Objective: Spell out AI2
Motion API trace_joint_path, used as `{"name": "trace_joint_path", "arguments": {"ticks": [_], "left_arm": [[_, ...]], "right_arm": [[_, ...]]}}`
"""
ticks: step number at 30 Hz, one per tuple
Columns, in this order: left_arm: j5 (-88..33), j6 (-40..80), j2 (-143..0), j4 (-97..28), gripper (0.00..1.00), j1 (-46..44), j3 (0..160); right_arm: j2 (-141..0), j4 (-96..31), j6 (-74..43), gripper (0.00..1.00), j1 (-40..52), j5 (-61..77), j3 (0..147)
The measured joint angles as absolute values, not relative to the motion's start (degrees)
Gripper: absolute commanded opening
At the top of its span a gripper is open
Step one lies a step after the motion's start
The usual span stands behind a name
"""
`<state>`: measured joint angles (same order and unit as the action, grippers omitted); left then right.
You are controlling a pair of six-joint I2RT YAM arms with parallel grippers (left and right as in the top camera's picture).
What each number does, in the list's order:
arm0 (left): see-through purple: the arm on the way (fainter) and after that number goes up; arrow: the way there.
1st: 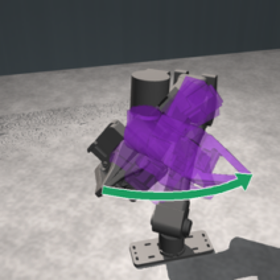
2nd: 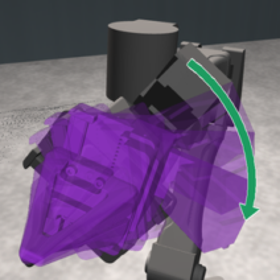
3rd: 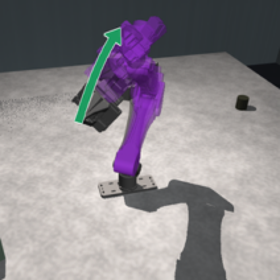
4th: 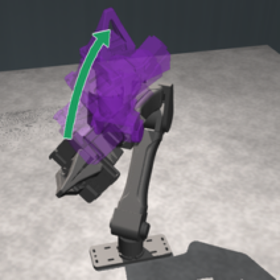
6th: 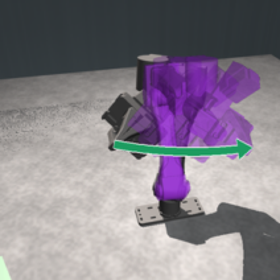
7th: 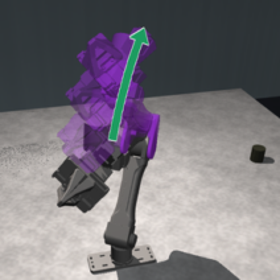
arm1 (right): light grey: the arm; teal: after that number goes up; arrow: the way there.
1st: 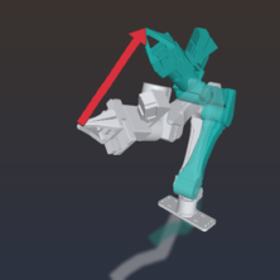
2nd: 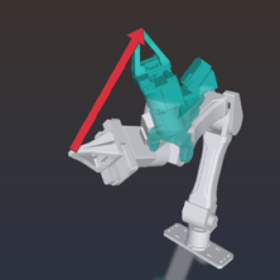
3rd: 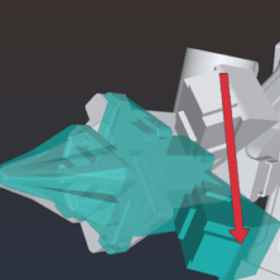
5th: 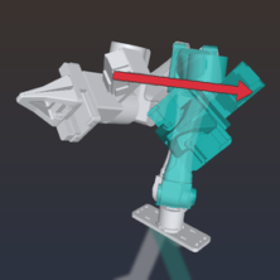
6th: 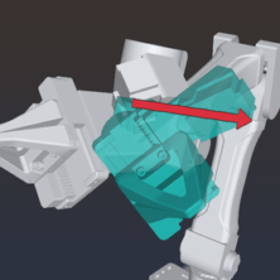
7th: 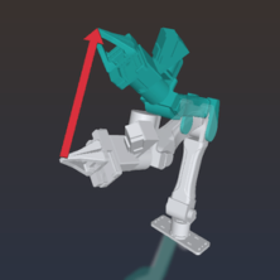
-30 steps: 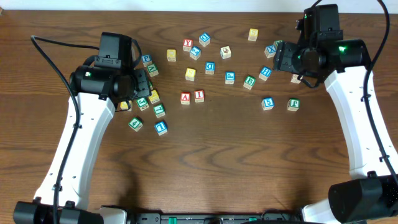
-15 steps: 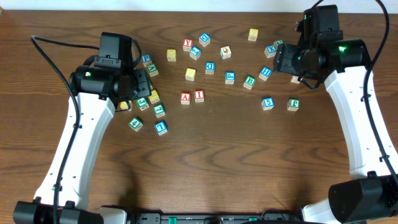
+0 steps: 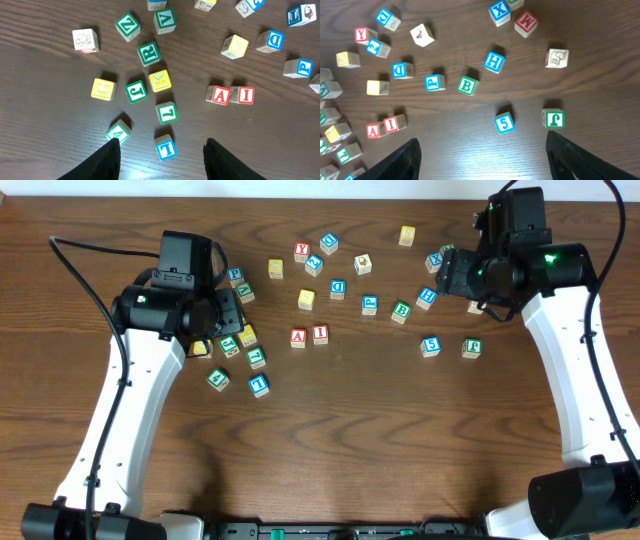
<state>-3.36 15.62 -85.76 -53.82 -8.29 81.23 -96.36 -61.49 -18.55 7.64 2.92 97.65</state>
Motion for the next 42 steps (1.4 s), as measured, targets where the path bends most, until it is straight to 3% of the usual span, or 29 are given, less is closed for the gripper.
{"name": "trace_joint_path", "arguments": {"ticks": [42], "left_arm": [[-3.6,15.6,-85.8,-53.8,0.54,-8.3,81.2]], "right_arm": [[-97.1,-65.4,-18.2,0.7,2.1,4.1,97.7]]}}
